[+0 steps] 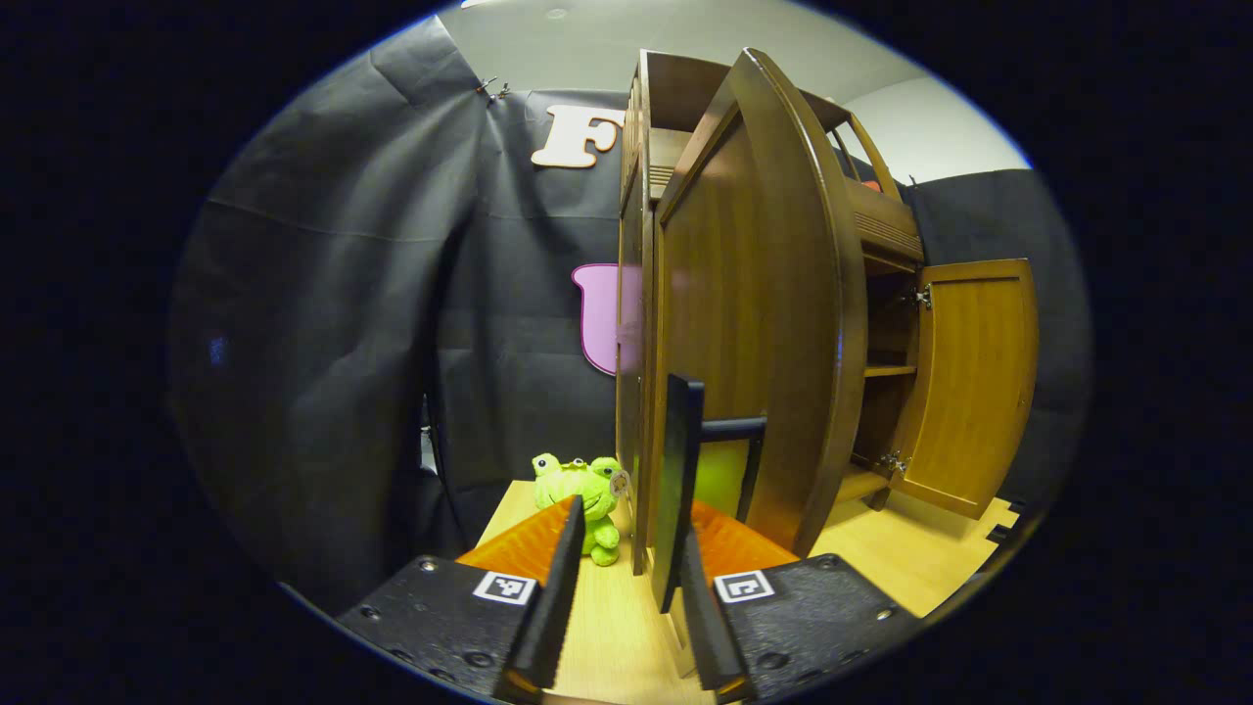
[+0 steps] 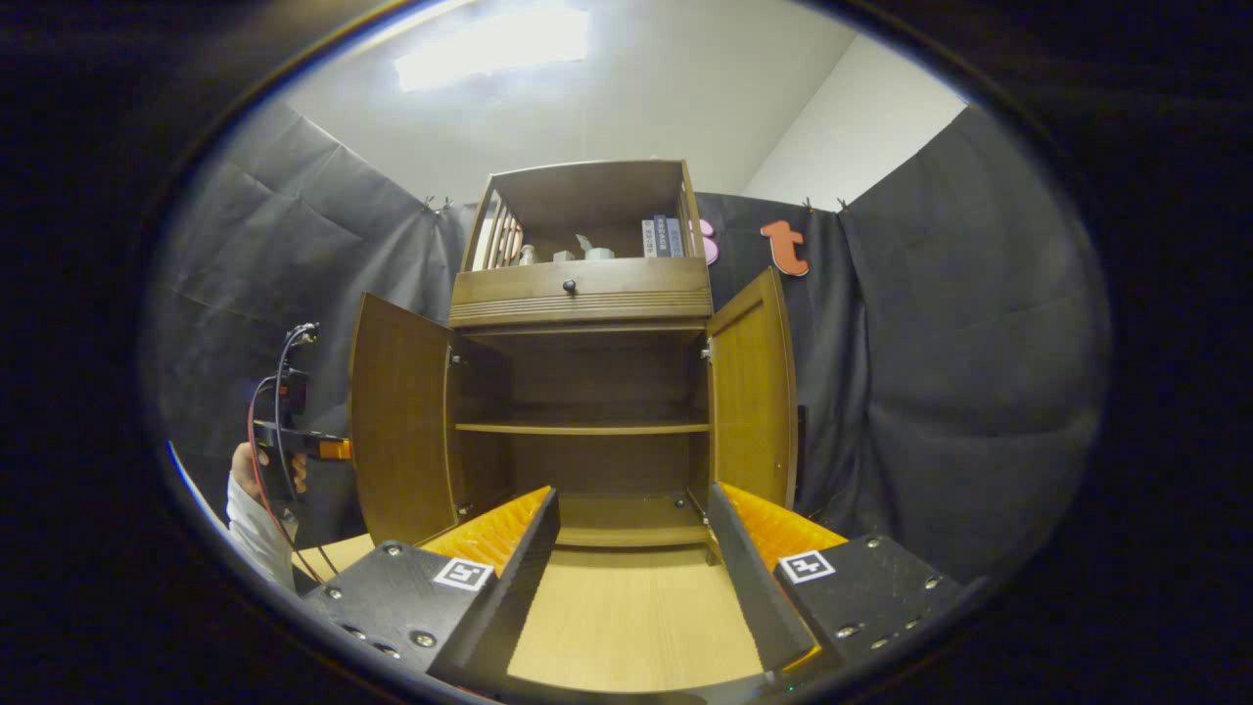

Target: Open the right door of the double-door shoe cabinet with the right hand, and open the left door with the left hand.

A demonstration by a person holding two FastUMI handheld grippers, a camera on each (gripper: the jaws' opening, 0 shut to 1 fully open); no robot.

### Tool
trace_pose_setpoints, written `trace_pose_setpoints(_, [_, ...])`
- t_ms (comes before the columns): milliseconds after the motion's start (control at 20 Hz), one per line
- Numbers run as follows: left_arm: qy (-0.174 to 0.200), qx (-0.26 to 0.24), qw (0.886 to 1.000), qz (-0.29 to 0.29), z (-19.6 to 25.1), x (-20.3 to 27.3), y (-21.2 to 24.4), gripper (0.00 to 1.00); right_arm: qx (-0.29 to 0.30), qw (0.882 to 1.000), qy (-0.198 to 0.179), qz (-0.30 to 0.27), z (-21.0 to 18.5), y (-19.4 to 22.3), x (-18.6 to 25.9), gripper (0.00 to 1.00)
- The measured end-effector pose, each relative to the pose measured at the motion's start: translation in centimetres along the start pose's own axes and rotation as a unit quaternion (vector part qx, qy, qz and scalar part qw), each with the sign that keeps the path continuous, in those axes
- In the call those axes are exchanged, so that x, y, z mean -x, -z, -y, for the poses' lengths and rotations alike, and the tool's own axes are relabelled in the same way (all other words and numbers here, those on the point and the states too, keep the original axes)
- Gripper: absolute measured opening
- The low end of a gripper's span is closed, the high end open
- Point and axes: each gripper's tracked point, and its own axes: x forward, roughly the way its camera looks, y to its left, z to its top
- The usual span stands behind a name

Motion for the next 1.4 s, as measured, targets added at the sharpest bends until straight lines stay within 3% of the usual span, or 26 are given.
trace_pose_setpoints(150, [0.021, -0.006, 1.0, 0.008, 0.3, -0.1, -0.1, 0.58, -0.008, 1.0, 0.006, 0.007, 0.7, -0.2, 0.4, 0.9])
trace_pose_setpoints(400, [0.013, -0.009, 1.0, 0.008, -1.1, 0.0, -0.1, 0.78, -0.005, 1.0, 0.003, 0.003, 0.3, 0.0, 0.4, 0.9])
trace_pose_setpoints(550, [0.014, -0.013, 1.0, 0.002, -1.4, 0.0, -0.3, 0.86, 0.001, 1.0, -0.008, 0.001, -0.5, 0.0, 0.6, 0.9])
trace_pose_setpoints(600, [0.022, -0.019, 1.0, -0.002, -1.1, 0.0, -0.1, 0.84, 0.001, 1.0, -0.011, 0.001, -0.7, -0.1, 0.6, 0.9])
trace_pose_setpoints(650, [0.03, -0.022, 0.999, -0.002, -1.0, 0.1, -0.1, 0.85, 0.0, 1.0, -0.013, 0.001, -0.8, -0.1, 0.6, 0.84])
trace_pose_setpoints(800, [0.056, -0.035, 0.997, 0.036, -0.8, 0.1, -1.8, 0.85, -0.002, 1.0, -0.013, 0.0, -0.7, 0.1, 0.4, 0.84])
trace_pose_setpoints(850, [0.064, -0.037, 0.996, 0.051, -0.7, 0.1, -2.6, 0.85, -0.003, 1.0, -0.012, -0.001, -0.7, 0.1, 0.3, 0.9])
trace_pose_setpoints(900, [0.069, -0.032, 0.996, 0.056, -0.7, 0.2, -2.6, 0.84, -0.006, 1.0, -0.012, -0.003, -0.7, 0.3, 0.2, 0.84])
trace_pose_setpoints(1050, [0.051, -0.025, 0.997, 0.044, -1.7, 1.3, -2.7, 0.84, -0.002, 1.0, -0.011, -0.006, -0.9, 0.2, 0.0, 0.84])
trace_pose_setpoints(1100, [0.046, -0.023, 0.998, 0.041, -1.8, 1.8, -3.1, 0.86, 0.0, 1.0, -0.013, -0.005, -1.1, 0.1, 0.0, 0.9])
trace_pose_setpoints(1150, [0.04, -0.02, 0.998, 0.041, -1.7, 2.7, -3.6, 0.84, 0.002, 1.0, -0.016, -0.004, -1.3, 0.0, 0.0, 0.9])
trace_pose_setpoints(1350, [0.014, -0.012, 0.997, 0.07, -1.1, 6.9, -6.3, 0.96, 0.009, 1.0, -0.02, -0.009, -1.6, -0.1, -0.1, 0.9])
trace_pose_setpoints(1400, [0.009, -0.005, 0.997, 0.076, -0.7, 7.9, -6.9, 0.96, 0.01, 1.0, -0.021, -0.008, -1.7, -0.3, -0.1, 0.84])
